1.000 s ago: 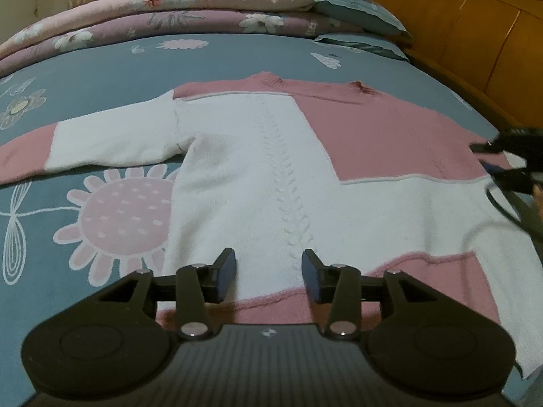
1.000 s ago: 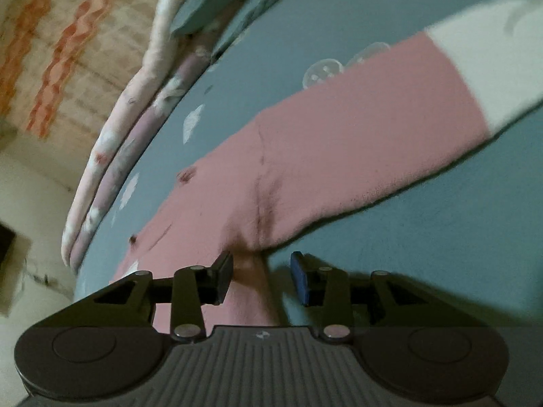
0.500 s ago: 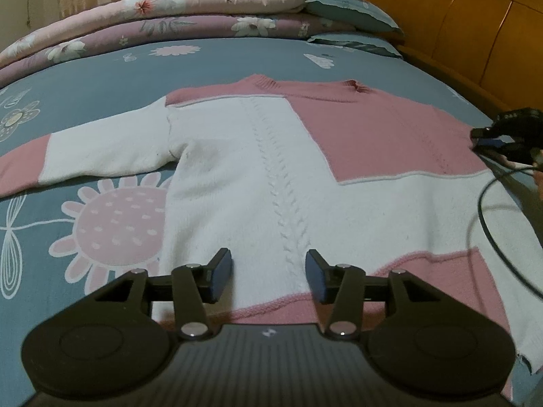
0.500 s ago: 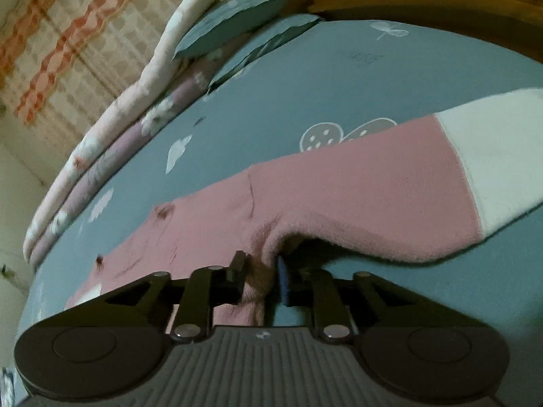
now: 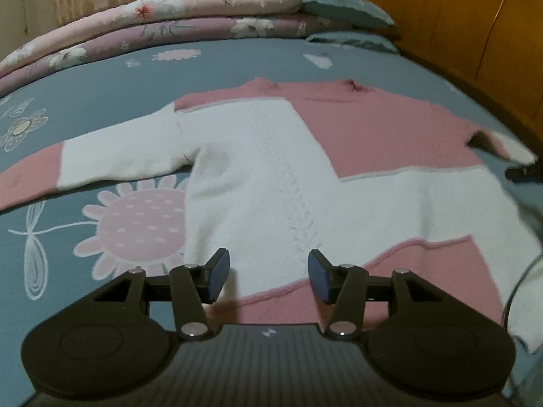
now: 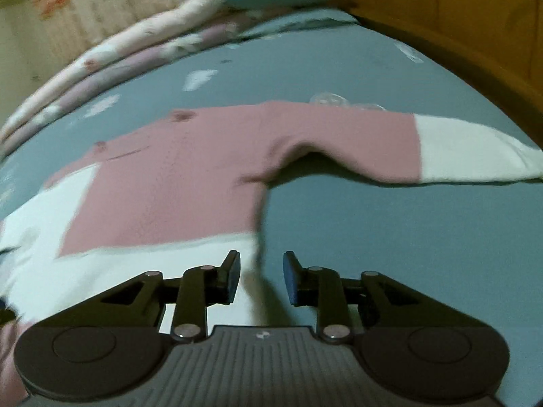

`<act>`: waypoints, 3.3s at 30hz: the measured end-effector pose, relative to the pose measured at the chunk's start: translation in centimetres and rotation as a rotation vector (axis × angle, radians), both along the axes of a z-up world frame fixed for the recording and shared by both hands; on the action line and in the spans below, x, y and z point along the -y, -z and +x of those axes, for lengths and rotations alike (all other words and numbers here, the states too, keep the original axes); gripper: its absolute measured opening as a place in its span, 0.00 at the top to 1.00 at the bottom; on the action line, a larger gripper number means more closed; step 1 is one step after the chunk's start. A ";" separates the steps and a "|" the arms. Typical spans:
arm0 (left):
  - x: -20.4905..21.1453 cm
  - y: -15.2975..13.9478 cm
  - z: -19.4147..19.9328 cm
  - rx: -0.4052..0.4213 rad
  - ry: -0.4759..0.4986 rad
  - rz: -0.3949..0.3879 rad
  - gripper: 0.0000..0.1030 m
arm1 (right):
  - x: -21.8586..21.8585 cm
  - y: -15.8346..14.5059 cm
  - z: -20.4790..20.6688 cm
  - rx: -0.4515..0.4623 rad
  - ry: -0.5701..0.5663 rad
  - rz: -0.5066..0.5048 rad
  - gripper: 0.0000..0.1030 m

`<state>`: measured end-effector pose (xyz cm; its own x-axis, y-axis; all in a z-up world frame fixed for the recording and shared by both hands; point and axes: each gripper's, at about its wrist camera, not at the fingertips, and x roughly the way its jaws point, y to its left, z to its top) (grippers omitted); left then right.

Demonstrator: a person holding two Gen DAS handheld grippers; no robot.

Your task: Fold clothes

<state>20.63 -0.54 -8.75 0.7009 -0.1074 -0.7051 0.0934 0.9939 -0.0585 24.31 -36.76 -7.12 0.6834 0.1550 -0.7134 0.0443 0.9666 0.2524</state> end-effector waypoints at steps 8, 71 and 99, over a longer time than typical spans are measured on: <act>-0.7 -2.4 -3.1 0.043 -0.003 -0.026 0.46 | 0.6 1.9 -8.9 -0.114 0.108 0.173 0.54; -2.8 2.2 -3.3 -0.153 -0.111 -0.044 0.43 | 0.8 2.5 -2.1 -0.057 0.017 0.013 0.92; 1.5 -0.3 -7.5 -0.036 0.119 0.040 0.42 | -9.3 -0.3 -11.2 0.066 -0.132 -0.019 0.51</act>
<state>13.14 -2.06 -8.47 0.6594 -0.1594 -0.7347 0.2093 0.9775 -0.0243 13.14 -27.46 -6.86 0.7035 0.2335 -0.6713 -0.0993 0.9675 0.2324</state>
